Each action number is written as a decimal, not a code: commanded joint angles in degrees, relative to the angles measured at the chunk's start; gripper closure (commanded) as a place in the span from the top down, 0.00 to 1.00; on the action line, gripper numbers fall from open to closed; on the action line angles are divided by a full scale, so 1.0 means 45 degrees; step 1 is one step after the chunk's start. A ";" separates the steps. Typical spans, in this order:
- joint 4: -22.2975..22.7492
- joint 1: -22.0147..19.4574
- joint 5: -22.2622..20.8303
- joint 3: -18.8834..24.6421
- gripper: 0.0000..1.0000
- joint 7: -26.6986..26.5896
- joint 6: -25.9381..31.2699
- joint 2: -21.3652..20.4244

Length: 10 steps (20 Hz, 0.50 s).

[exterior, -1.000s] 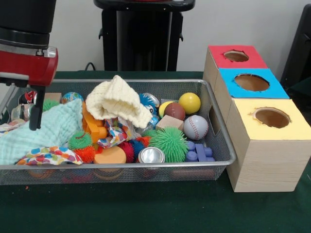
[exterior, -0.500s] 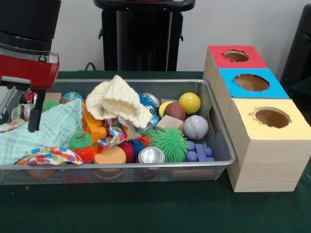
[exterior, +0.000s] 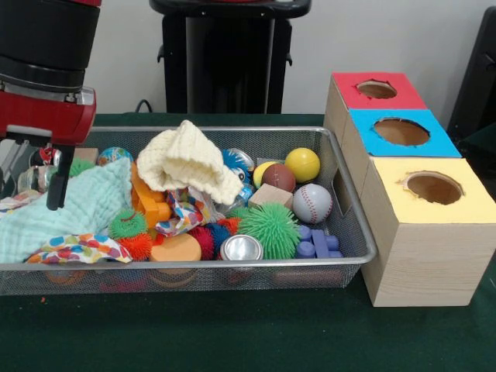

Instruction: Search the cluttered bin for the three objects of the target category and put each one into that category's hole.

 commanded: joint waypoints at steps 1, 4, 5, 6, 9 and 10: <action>0.1551 -0.0020 0.0339 -0.0442 1.00 -0.0847 0.1265 0.0550; 0.1681 -0.0055 0.0531 -0.0491 1.00 -0.0682 0.1231 0.0585; 0.1719 -0.0064 0.0554 -0.0512 1.00 -0.0652 0.1159 0.0599; 0.1749 -0.0084 0.0576 -0.0515 1.00 -0.0637 0.1068 0.0632; 0.1803 -0.0122 0.0685 -0.0545 1.00 -0.0503 0.0887 0.0720; 0.1776 -0.0117 0.0749 -0.0534 1.00 -0.0440 0.0861 0.0767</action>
